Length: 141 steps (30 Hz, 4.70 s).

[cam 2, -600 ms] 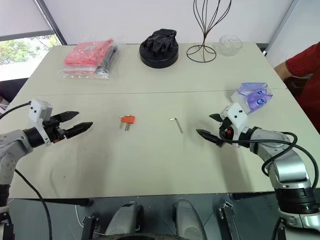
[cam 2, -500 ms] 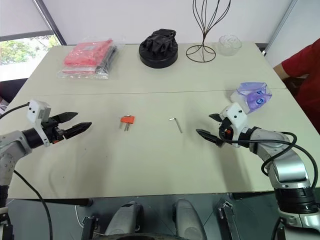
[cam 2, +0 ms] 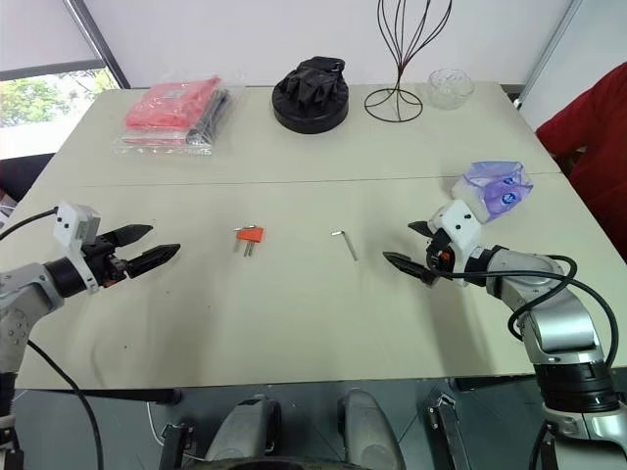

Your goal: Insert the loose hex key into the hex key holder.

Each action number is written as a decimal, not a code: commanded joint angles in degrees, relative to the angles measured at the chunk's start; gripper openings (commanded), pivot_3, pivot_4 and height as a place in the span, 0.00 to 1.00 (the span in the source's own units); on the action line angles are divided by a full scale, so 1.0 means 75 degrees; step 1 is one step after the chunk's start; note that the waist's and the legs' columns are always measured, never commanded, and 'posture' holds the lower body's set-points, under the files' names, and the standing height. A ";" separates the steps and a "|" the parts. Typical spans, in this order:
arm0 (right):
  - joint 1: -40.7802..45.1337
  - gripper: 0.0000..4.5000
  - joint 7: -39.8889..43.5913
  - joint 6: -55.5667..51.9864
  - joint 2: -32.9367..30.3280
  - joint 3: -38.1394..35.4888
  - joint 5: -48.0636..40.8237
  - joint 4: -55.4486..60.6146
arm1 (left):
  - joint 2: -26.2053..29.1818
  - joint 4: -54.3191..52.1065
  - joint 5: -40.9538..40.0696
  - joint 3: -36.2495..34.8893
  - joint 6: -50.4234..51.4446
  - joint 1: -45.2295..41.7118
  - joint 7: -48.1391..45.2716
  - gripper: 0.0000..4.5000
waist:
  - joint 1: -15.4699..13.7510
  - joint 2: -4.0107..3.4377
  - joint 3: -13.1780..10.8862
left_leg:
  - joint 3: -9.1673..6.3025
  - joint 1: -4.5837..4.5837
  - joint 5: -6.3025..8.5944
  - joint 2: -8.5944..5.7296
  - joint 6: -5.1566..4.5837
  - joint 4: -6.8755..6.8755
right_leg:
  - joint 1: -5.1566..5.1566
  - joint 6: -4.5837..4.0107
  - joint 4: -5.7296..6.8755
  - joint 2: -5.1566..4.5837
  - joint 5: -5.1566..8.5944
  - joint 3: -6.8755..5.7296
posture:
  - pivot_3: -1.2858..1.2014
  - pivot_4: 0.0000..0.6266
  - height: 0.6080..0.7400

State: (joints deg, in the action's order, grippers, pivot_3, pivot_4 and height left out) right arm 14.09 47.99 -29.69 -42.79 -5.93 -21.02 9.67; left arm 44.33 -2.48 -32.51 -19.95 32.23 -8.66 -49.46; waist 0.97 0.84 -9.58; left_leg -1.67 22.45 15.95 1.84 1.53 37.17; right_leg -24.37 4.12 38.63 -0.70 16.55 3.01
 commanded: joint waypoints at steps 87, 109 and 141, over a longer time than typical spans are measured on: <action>0.7210 0.93 0.0193 0.5544 0.6307 0.1977 0.4258 -1.1398 | 0.0734 -0.1852 0.0045 0.0588 0.0238 0.0446 -0.1162 1.00 | 0.0418 0.0003 -0.0003 | -0.0016 -0.0004 -0.0005 -0.0001 0.0017 -0.0017 | -0.0034 0.0000 0.0059 -0.0050 -0.0002 -0.0005 | 0.52 0.24 1.00; 0.7171 0.93 0.0344 0.5559 0.6035 0.1486 0.4074 -1.1393 | 0.0771 -0.2169 -0.0227 0.0414 0.0345 0.0990 -0.0893 1.00 | 0.0413 0.0003 -0.0004 | -0.0020 -0.0004 -0.0005 -0.0001 0.0018 -0.0019 | -0.0033 0.0000 0.0058 -0.0059 -0.0002 -0.0005 | 0.52 0.24 1.00; 0.6931 0.22 -0.0930 0.5481 0.6598 0.1750 0.4701 -1.1600 | 0.0701 -0.2540 -0.0333 0.0290 0.0386 0.1414 -0.0573 1.00 | 0.0418 0.0002 -0.0004 | -0.0021 -0.0007 -0.0005 0.0000 0.0018 -0.0020 | -0.0031 0.0000 0.0056 -0.0056 -0.0002 -0.0005 | 0.52 0.24 1.00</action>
State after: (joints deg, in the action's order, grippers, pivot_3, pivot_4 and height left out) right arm 65.98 41.86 11.00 6.47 7.24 14.04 -77.18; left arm 49.40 -19.87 -34.43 -16.64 35.54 2.32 -53.90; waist 4.11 0.86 -9.61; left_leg -1.82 22.39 15.91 1.85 1.66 37.02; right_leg -24.61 4.12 39.06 -1.12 16.53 2.97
